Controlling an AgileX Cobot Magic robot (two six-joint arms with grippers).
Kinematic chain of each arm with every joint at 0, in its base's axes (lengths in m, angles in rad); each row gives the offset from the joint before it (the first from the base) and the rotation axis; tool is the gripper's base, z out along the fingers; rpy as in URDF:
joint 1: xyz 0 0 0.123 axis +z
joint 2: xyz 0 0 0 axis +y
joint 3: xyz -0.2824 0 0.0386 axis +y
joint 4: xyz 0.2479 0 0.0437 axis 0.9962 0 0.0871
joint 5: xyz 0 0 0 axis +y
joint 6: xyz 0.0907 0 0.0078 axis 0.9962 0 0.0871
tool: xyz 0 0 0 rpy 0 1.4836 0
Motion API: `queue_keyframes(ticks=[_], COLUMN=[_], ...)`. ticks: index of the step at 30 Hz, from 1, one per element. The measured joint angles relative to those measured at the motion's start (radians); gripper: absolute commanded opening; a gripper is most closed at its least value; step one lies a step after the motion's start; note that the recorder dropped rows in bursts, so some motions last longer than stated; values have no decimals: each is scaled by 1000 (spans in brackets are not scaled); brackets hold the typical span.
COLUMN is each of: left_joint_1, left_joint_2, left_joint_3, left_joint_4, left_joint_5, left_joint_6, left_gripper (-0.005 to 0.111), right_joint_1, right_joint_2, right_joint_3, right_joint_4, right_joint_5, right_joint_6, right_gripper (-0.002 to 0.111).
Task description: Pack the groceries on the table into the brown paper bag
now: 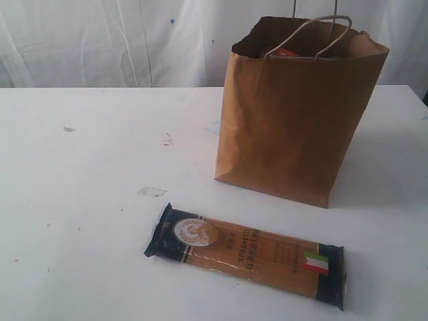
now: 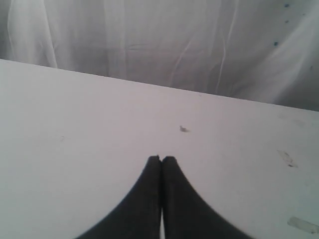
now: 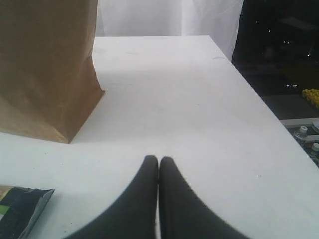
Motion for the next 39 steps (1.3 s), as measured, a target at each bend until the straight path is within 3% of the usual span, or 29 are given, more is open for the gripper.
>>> queue_keyframes(ticks=[8, 15, 25, 29, 34, 39], left_joint_1=[0, -13, -199, -225, -228, -228], left_joint_2=[-187, -195, -200, -200, -217, -262], left_joint_3=[177, 343, 365, 365, 365, 365], left_joint_4=[0, 0, 24, 26, 146, 518], left_joint_5=[26, -94, -140, -141, -159, -268], left_joint_6=[-12, -36, 39, 44, -165, -593], left_gripper=[0, 0, 0, 0, 0, 0], right_joint_1=[0, 0, 0, 0, 0, 0], right_joint_2=[0, 0, 0, 0, 0, 0], right_joint_3=[0, 0, 0, 0, 0, 0], right_joint_4=[0, 0, 0, 0, 0, 0], right_joint_5=[0, 0, 0, 0, 0, 0], right_joint_6=[17, 18, 19, 19, 19, 19], right_gripper=[0, 0, 0, 0, 0, 0])
